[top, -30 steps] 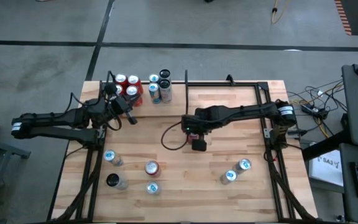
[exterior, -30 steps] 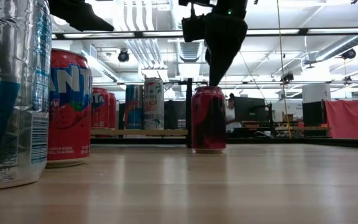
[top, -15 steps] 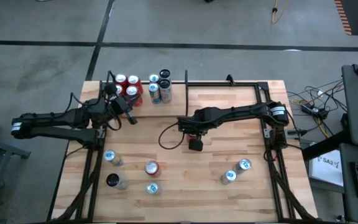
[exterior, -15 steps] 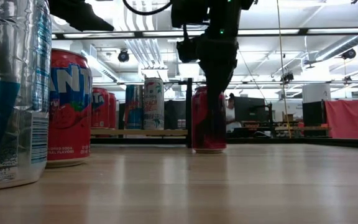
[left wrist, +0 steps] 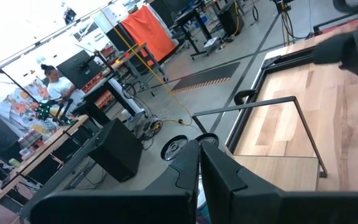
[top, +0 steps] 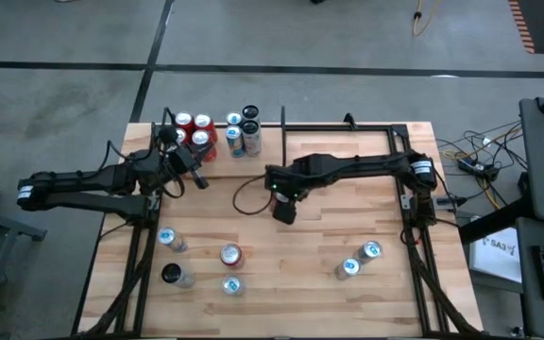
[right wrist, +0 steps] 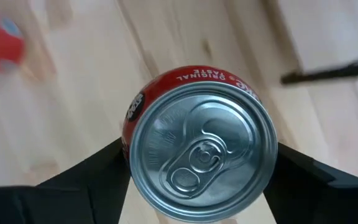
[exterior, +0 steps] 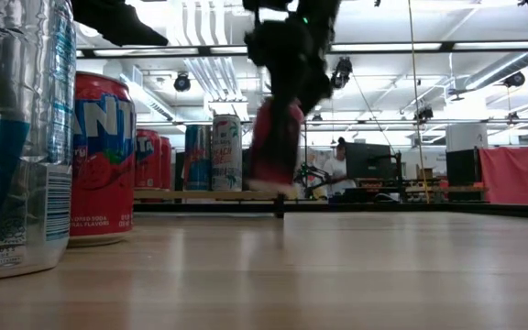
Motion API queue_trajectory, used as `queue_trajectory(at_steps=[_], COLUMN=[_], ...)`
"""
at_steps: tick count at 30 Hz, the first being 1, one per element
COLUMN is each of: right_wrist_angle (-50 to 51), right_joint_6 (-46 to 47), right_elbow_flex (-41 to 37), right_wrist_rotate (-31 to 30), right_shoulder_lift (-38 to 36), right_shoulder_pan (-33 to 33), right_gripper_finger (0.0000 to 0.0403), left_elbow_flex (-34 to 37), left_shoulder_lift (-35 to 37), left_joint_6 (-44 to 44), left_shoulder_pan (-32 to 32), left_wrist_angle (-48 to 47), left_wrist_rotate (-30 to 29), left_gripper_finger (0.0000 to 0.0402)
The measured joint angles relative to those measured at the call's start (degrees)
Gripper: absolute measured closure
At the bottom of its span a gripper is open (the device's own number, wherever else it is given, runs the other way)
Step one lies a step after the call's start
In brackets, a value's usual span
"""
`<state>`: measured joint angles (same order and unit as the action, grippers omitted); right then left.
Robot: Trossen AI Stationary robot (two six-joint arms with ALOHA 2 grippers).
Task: Place canned beverage on shelf
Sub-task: Put the red/white soda can on the shelf
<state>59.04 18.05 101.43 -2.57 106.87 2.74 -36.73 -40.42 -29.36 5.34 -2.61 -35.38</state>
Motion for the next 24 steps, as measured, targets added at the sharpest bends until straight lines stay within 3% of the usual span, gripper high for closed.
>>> queue_trajectory(at_steps=[7,17,24], right_wrist_angle=[-0.73,12.73,13.51], right_joint_6=[-2.2,-6.68,-6.66], right_elbow_flex=[9.91,33.62,32.11], right_wrist_rotate=[-0.44,-0.43,0.06], right_shoulder_lift=[2.76,16.96,17.28], right_shoulder_pan=[0.04,2.45,6.4], right_gripper_finger=[0.012,0.012,0.012], left_elbow_flex=[0.0,0.0,0.02], left_shoulder_lift=[0.02,1.51,2.78], left_joint_6=[-0.18,-0.18,0.11], left_shoulder_pan=[0.0,0.0,-0.02], left_wrist_angle=[0.2,0.37,-0.27], left_wrist_rotate=[0.0,-0.02,-0.02], left_gripper_finger=[0.0402,0.0402,0.0402])
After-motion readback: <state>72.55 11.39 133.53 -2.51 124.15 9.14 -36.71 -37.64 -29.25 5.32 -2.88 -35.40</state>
